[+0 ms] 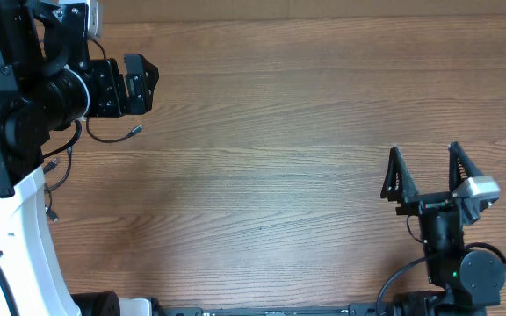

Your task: Untangle cables

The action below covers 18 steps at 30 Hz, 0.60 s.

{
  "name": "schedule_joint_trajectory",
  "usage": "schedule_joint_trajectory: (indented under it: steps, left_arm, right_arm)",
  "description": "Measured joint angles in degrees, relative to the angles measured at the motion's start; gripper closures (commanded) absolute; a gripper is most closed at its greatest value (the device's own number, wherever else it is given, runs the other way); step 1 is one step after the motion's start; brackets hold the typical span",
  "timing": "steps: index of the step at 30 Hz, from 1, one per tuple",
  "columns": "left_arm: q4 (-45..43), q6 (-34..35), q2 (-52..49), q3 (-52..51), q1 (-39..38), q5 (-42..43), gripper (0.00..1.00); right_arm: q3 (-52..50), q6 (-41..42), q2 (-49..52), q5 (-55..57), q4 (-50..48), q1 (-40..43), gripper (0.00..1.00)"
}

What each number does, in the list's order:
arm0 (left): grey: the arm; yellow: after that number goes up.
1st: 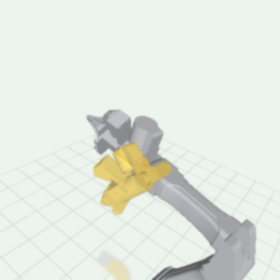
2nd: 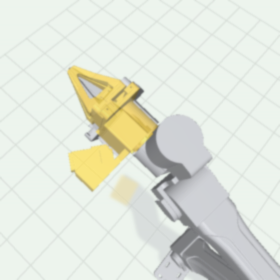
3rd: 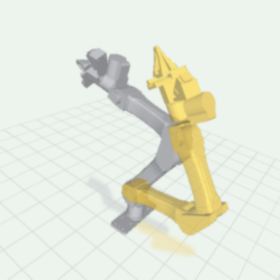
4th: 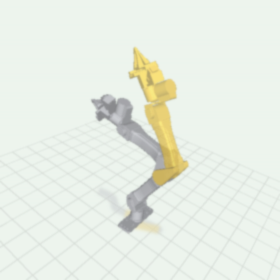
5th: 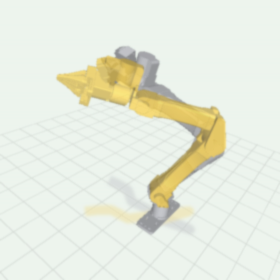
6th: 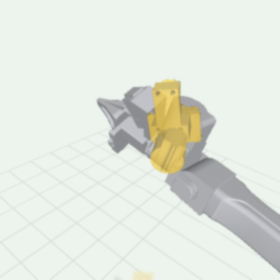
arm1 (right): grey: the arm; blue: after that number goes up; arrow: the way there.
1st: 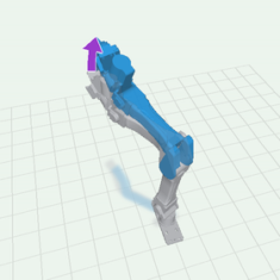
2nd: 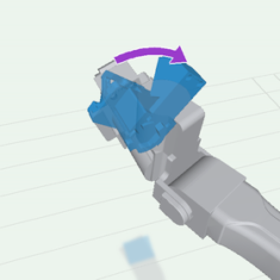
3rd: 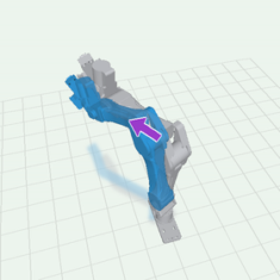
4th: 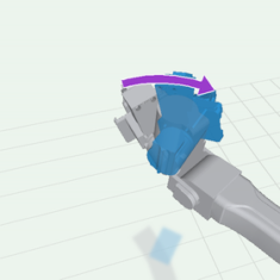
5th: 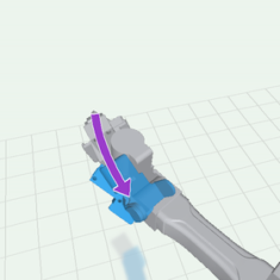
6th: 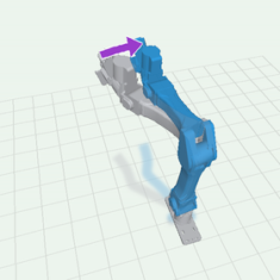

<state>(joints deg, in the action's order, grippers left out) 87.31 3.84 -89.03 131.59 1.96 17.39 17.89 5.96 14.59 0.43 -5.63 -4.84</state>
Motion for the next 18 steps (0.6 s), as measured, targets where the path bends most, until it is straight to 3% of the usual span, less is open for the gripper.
schedule_joint_trajectory:
  steps: [10, 18]
  left_arm:
    - [0.0, 0.0, 0.0, 0.0, 0.0, 0.0, 0.00]
    - [0.0, 0.0, 0.0, 0.0, 0.0, 0.0, 0.00]
  right_arm:
    - [-10.6, 0.0, -10.8, 0.0, -2.5, 0.0, 0.00]
    - [-14.6, 0.0, -13.6, 0.0, -2.4, 0.0, 0.00]
